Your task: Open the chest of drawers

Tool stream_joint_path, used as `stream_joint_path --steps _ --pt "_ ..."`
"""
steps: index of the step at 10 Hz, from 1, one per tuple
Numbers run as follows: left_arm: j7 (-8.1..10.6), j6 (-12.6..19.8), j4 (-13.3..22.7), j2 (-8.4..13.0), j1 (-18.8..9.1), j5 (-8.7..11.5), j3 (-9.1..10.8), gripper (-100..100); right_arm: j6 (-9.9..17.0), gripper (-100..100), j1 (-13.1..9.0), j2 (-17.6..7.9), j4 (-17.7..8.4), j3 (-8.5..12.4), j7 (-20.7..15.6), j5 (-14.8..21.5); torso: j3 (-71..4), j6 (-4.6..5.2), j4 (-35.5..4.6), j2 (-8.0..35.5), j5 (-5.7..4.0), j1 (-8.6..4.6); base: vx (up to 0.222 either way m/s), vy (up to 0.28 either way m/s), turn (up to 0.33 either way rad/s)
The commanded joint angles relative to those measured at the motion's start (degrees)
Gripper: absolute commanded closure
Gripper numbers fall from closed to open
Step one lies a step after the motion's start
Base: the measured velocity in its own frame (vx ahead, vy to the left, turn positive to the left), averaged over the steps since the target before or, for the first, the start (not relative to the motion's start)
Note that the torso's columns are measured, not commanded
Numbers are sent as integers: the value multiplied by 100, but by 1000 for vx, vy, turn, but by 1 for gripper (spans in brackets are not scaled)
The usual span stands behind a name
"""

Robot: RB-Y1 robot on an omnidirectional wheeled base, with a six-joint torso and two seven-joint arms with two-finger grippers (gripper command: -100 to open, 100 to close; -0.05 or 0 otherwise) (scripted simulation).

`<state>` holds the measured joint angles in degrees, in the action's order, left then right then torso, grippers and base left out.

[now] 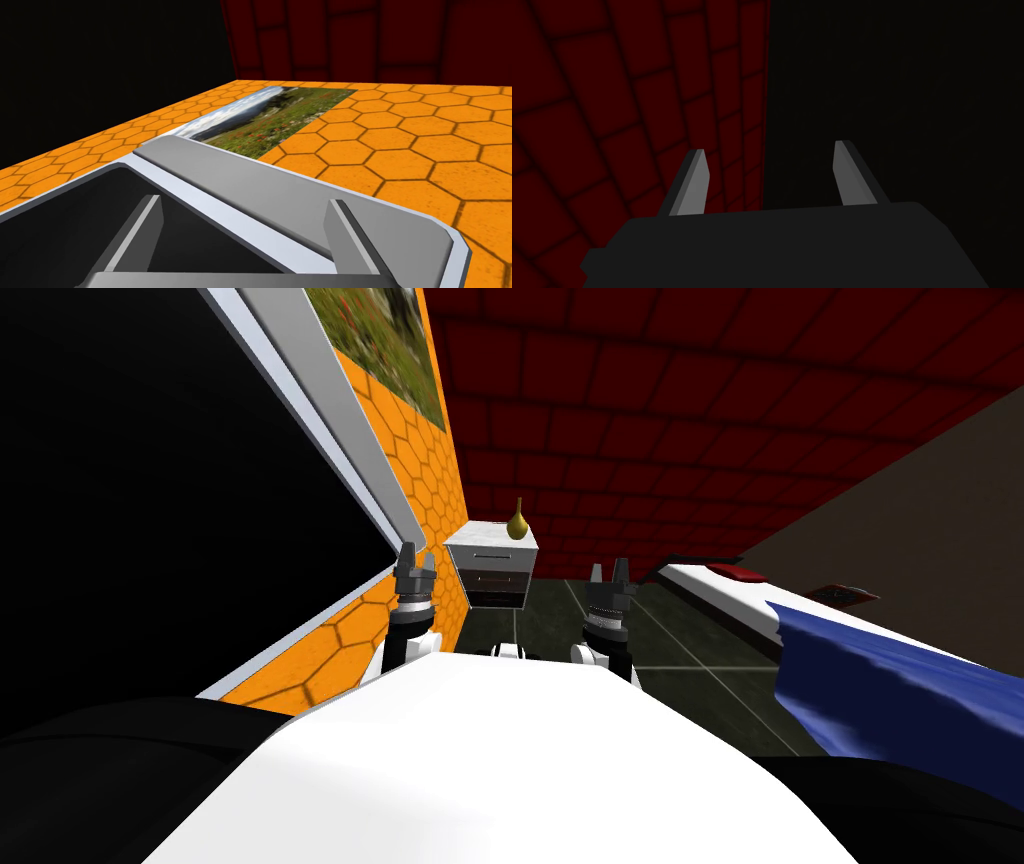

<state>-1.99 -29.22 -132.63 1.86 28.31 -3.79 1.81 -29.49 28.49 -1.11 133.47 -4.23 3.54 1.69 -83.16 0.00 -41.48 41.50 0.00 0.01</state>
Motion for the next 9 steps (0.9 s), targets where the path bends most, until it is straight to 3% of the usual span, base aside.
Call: stream_joint_path --steps 1,9 --pt "-21 -157 210 286 -32 1 -2 -100 0 0 0 0 -1 0 0 0 -115 0 -55 49 0 -2 50 -4 -6" --pt "-134 -1106 1503 708 -282 33 38 -100 0 0 1 0 -1 0 0 0 -143 0 -80 76 -1 -4 91 -5 -10"
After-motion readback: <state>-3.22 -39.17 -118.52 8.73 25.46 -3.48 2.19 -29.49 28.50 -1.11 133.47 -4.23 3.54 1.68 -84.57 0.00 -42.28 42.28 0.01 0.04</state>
